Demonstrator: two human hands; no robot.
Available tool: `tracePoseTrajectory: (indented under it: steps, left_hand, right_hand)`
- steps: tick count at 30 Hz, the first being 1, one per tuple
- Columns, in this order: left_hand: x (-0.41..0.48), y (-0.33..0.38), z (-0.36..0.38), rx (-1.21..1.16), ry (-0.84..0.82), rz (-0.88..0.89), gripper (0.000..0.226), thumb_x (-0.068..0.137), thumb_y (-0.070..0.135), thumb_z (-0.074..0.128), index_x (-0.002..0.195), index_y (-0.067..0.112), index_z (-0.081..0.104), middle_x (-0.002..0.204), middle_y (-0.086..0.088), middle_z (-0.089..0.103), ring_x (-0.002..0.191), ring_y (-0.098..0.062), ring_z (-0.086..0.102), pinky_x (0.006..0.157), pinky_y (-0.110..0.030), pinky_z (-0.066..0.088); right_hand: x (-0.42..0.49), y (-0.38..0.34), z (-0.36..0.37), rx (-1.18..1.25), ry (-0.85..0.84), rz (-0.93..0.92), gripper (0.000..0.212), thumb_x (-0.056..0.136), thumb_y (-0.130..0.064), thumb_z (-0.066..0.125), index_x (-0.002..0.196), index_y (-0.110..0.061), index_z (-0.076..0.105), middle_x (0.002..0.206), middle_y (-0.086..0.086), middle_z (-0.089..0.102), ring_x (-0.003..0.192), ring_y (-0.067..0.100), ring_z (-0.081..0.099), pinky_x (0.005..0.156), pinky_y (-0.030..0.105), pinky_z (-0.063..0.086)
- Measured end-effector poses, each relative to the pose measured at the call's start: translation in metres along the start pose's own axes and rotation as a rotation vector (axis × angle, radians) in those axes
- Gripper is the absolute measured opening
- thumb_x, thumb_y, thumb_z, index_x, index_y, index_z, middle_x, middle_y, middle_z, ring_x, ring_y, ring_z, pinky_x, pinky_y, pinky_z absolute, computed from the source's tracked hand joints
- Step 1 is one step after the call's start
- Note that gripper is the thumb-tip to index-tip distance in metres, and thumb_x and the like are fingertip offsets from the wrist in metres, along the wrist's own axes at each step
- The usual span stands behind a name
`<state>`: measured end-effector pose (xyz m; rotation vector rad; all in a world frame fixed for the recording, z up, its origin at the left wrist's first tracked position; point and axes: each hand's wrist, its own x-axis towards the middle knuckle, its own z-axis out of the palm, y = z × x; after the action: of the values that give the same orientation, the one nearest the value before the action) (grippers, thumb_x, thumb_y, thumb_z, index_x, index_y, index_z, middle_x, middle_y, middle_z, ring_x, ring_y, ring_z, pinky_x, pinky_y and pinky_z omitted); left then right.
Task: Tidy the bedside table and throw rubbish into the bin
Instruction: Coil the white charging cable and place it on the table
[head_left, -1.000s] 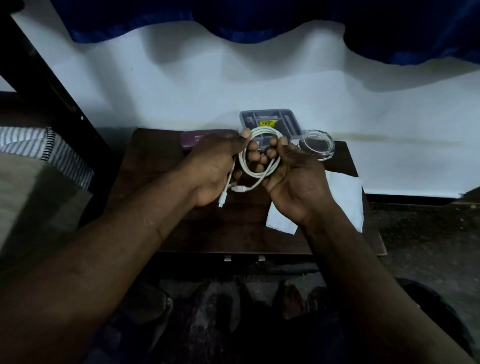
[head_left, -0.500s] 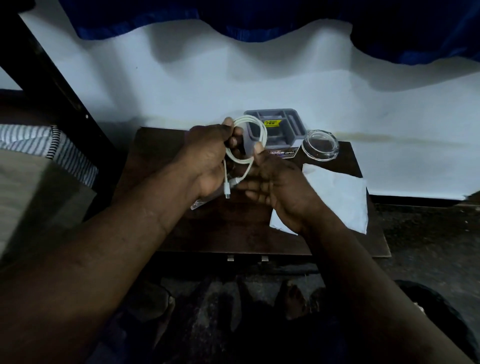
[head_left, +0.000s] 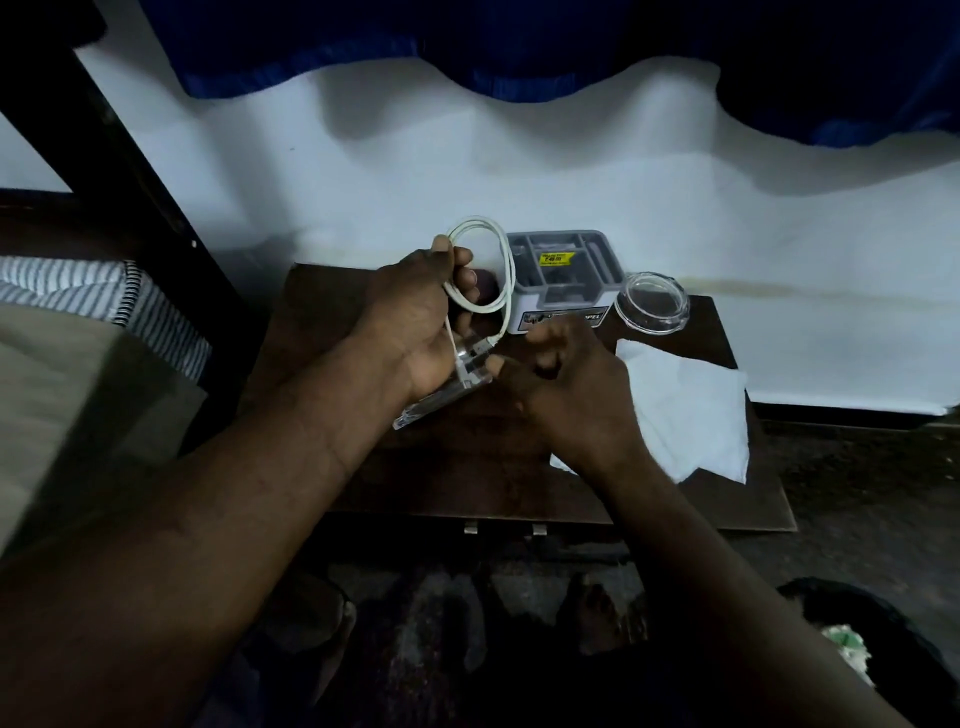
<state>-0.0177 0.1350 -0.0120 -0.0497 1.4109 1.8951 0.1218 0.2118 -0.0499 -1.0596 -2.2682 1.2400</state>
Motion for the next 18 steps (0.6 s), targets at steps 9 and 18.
tracePoseTrajectory:
  steps: [9,18]
  left_hand:
    - [-0.011,-0.005,0.012,-0.1,-0.059,-0.037,0.034,0.109,0.03,0.045,0.081,0.015,0.058,0.061,0.004,0.058,0.057,-0.008,0.055,0.056,-0.022,0.045]
    - [-0.011,-0.009,0.008,0.246,-0.076,0.15,0.028,0.109,0.023,0.047,0.086,0.012,0.06,0.074,-0.002,0.062,0.067,-0.013,0.058,0.054,-0.02,0.051]
  right_hand:
    - [-0.007,-0.011,0.009,0.295,-0.208,0.0,0.02,0.089,-0.01,0.076,0.103,-0.02,0.066,0.091,0.001,0.077,0.063,0.02,0.076,0.058,0.025,0.055]
    - [-0.001,-0.016,-0.013,0.457,0.036,-0.085,0.018,0.087,-0.012,0.06,0.092,-0.018,0.076,0.07,-0.003,0.071,0.062,0.01,0.066,0.061,0.03,0.054]
